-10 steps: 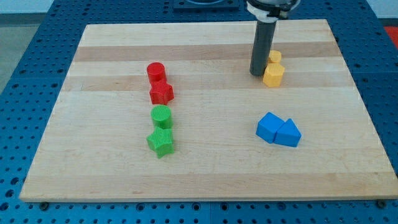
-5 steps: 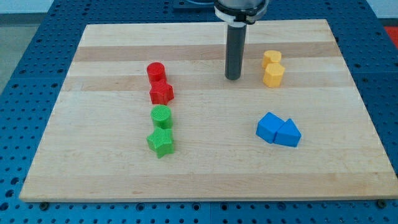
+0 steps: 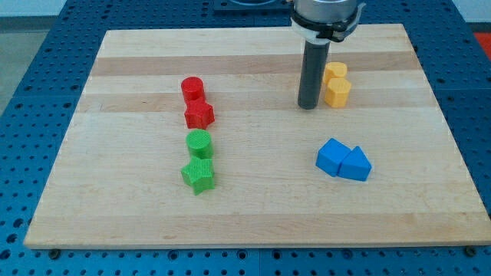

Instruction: Nudge the yellow hexagon right a bit

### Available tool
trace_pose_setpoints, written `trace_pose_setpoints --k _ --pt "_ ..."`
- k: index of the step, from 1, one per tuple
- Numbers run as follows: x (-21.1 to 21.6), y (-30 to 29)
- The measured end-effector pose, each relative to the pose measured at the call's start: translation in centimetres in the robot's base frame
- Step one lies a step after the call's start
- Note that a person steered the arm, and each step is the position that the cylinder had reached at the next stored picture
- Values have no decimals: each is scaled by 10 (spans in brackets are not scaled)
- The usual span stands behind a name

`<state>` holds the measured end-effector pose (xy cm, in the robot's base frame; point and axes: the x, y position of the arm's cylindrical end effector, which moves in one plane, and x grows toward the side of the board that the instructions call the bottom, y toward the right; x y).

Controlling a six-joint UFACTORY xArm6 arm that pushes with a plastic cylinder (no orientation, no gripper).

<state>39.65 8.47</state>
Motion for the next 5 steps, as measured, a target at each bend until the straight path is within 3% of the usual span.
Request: trace_pose_setpoints --k 5 --pt "-1 22"
